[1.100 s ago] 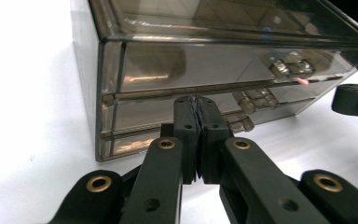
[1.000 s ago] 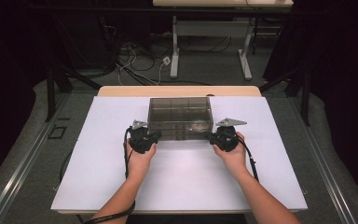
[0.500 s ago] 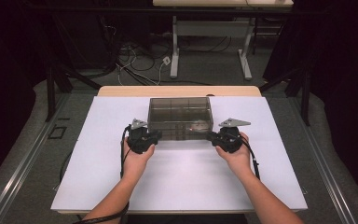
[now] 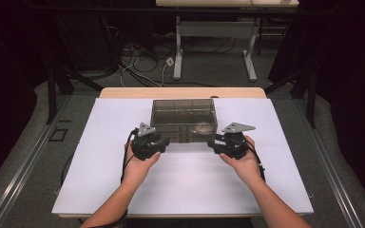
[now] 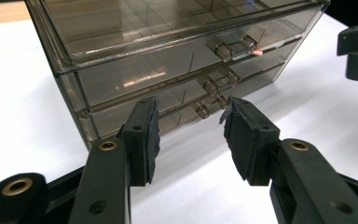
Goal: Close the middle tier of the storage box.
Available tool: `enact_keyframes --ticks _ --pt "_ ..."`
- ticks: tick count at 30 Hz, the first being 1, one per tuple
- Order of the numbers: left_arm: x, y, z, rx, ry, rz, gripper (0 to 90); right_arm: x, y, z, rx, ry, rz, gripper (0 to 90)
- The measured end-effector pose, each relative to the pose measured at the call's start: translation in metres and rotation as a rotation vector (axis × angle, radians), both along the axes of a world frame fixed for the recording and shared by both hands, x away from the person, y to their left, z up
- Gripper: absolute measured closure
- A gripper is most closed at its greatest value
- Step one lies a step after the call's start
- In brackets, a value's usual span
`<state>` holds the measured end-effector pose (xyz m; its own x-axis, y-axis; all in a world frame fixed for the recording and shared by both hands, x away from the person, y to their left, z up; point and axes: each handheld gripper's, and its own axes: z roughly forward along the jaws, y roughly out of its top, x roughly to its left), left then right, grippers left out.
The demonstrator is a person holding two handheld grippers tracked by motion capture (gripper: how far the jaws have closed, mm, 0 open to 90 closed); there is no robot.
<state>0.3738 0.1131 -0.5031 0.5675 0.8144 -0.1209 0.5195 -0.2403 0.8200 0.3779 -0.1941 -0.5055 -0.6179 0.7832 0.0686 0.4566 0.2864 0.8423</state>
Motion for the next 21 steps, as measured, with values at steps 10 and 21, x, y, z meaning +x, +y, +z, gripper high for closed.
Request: enact_keyframes --ticks 10,21 --pt "-0.015 0.021 0.008 -0.050 0.005 -0.005 42.1 -0.015 -0.005 0.010 -0.009 -0.027 0.018 42.4" --pt "-0.028 0.039 0.010 -0.078 0.041 0.025 22.0 -0.027 -0.022 0.014 0.022 -0.059 0.000 24.0"
